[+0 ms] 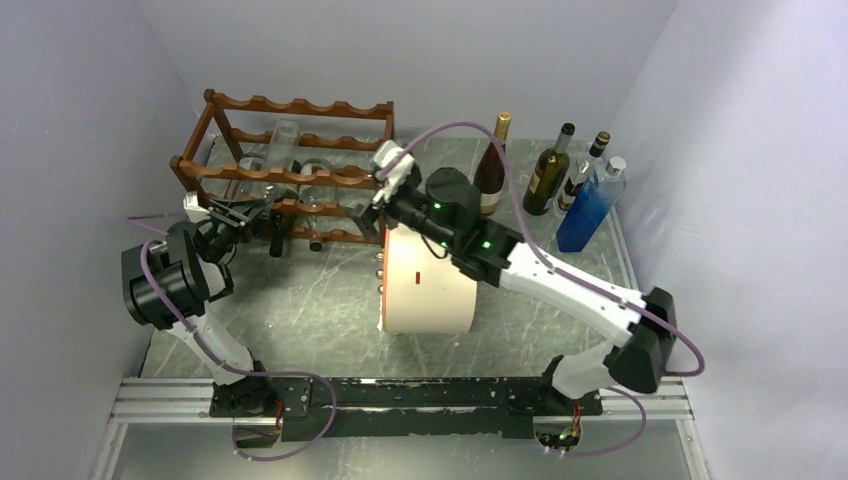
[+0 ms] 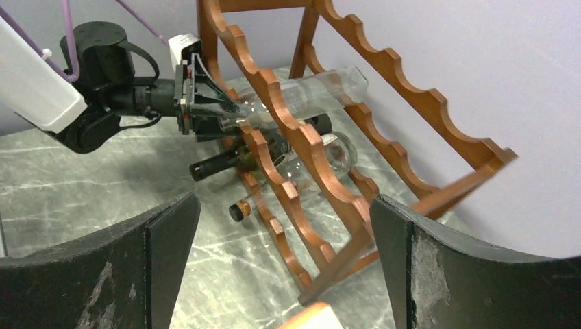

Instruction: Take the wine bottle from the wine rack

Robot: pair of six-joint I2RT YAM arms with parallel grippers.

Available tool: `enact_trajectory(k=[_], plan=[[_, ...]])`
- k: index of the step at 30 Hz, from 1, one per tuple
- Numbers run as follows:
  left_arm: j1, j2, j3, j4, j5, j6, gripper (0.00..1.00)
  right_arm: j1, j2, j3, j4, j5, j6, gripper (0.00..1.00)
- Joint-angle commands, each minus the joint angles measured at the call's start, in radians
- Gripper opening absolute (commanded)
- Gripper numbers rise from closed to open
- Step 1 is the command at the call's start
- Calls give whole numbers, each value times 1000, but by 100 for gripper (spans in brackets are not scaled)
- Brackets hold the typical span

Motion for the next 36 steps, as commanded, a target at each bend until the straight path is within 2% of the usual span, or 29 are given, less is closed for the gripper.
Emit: enact_trajectory(k=[1,4,6,9,14,25,30,36], plan=[[22,-73,-14,188,90,-16,12,29,120,108,-12,33,-31,100],[24,-84,-20,175,97,-28,15,35,242,199,-50,66,-7,100],[24,-87,-23,162,103,-32,21,39,301,256,-71,81,-5,100],[24,-92,-29,159,112,-43,36,40,362,308,-82,91,-13,100],[24,-106,-33,168,122,-74,44,39,453,384,-113,152,-48,100],[29,-198,-81,88,129,-29,71,37,474,366,-82,167,-78,100],[31,-227,-85,11,120,16,68,36,495,392,-93,178,-83,100],[31,-168,-65,55,114,-13,63,36,497,394,-83,167,-72,100]])
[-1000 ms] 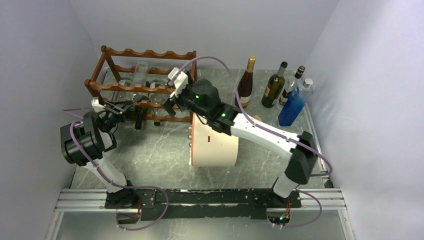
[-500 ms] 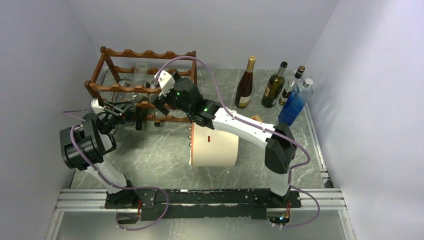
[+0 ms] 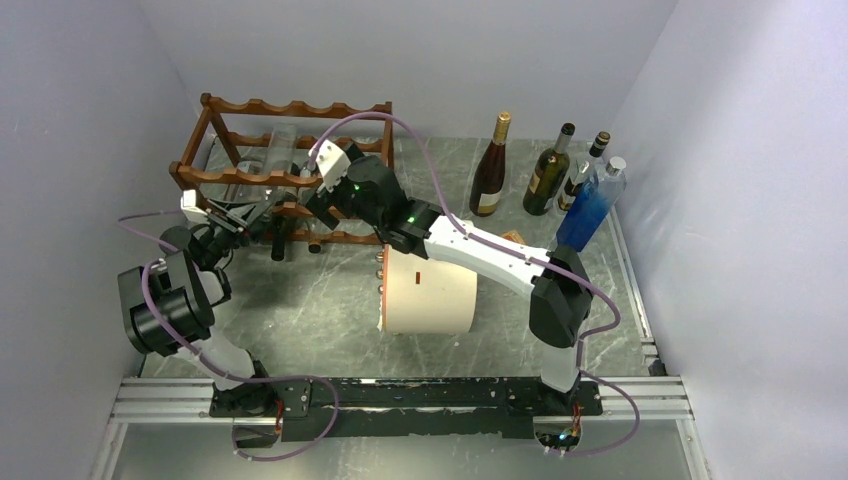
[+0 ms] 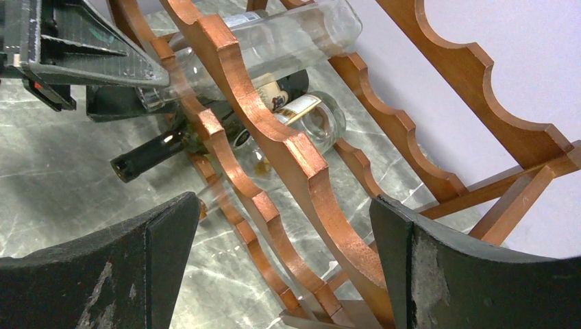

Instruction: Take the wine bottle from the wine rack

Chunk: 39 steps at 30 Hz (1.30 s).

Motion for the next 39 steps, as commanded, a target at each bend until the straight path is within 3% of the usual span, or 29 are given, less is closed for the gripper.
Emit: enact_trajectory(k=[1,3,9,12,19,23,28,36,39], plan=[[7,38,21,99,19,-15,63,1,17,24,26,6,-1,100],[8,56,25,118,22,-26,58,0,22,28,22,6,-1,100],[13,31,-1,122,24,-20,26,-1,48,51,16,30,-11,100],[24,-12,-21,77,36,4,16,-5,82,82,6,63,-2,100],[71,-72,-100,92,95,-19,7,-12,198,169,9,248,47,100],[85,-114,-150,81,114,-17,7,-28,240,215,12,321,78,100],[98,-176,-178,10,134,3,7,-48,276,265,7,298,63,100],[122,-279,-205,-176,164,79,7,-51,224,201,81,195,-79,100],[129,-330,-204,-307,172,131,7,-55,250,238,64,196,-88,100]])
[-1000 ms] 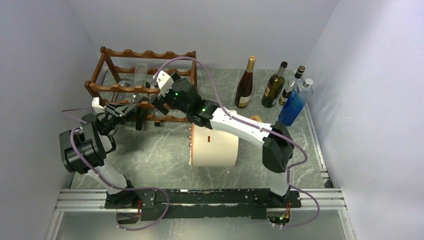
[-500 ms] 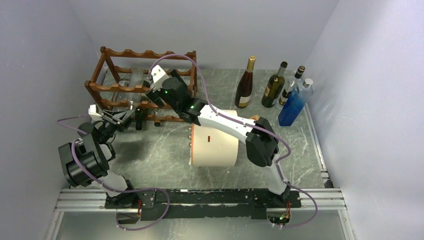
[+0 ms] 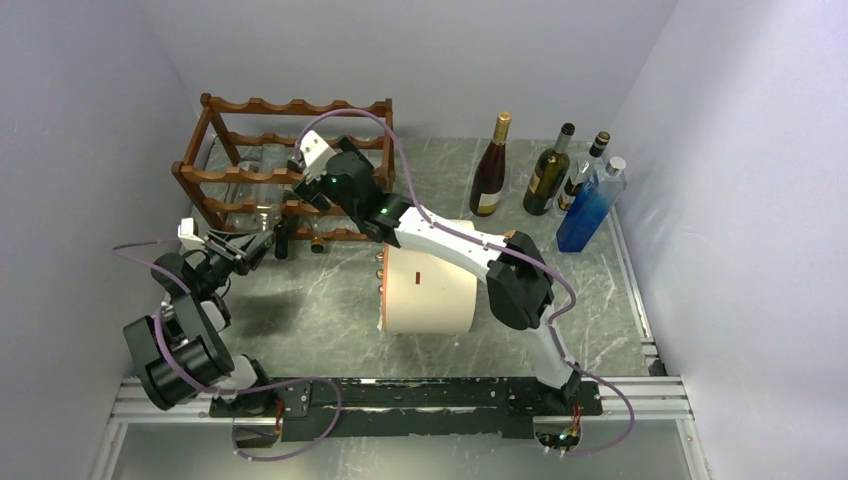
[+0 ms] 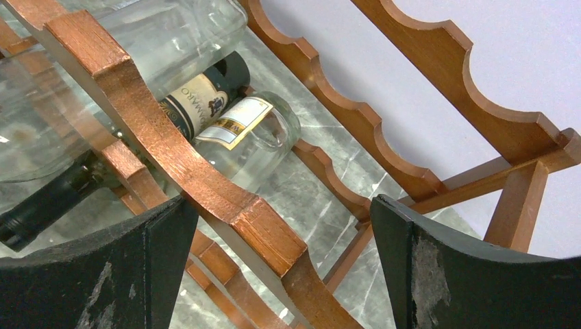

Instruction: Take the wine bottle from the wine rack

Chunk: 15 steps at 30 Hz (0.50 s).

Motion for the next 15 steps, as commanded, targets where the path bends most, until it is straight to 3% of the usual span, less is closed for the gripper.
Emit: enact_trajectory(k=[1,5,10,15], plan=[[16,-82,2,-162,65,110,7,-28,11,39,26,17,-43,100],[29,-183,32,-422,61,252,7,-29,48,82,22,6,-39,100],[35,-312,122,-892,-25,507,7,-28,67,127,-5,-17,-25,100],[42,-352,152,-1033,-22,599,7,3,-17,76,-16,-31,-88,100]])
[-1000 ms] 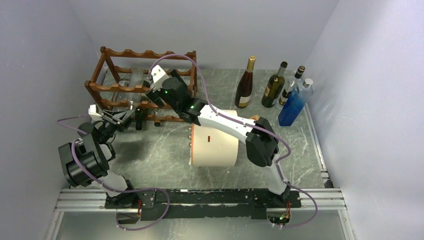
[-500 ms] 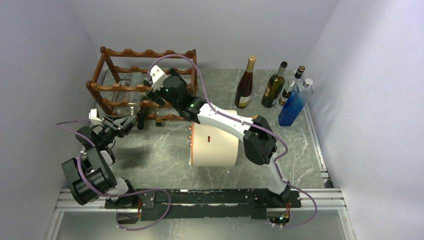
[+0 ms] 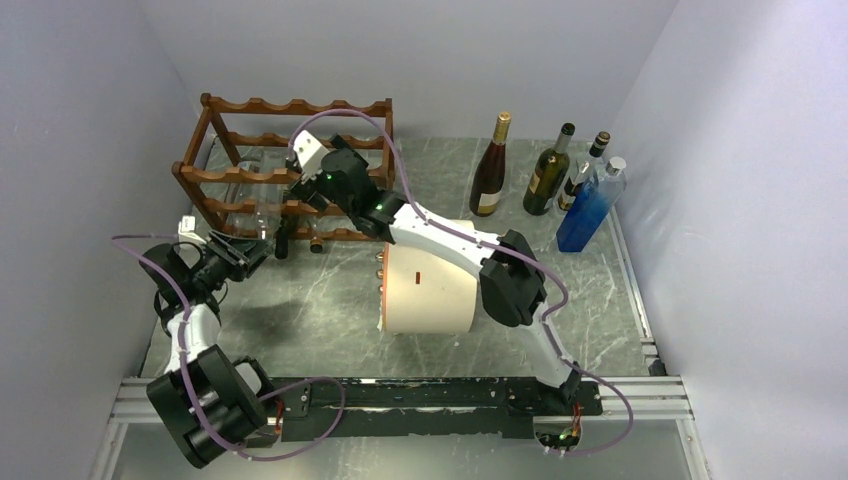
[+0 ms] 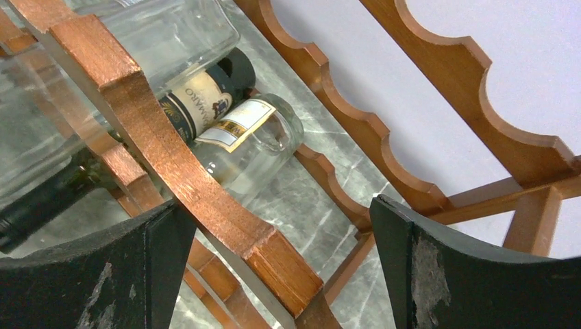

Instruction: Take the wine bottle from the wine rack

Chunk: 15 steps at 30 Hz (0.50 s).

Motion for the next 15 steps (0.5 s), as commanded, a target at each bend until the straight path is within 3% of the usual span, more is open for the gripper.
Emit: enact_trajectory(k=[1,10,15], plan=[[13,-38,36,-271,-6,177,7,19,-105,-35,31,-14,-88,100],[12,-159,104,-478,-77,268,7,102,-369,-361,136,-329,-507,100],[7,-199,121,-541,-101,275,7,103,-358,-390,39,-499,-779,100]])
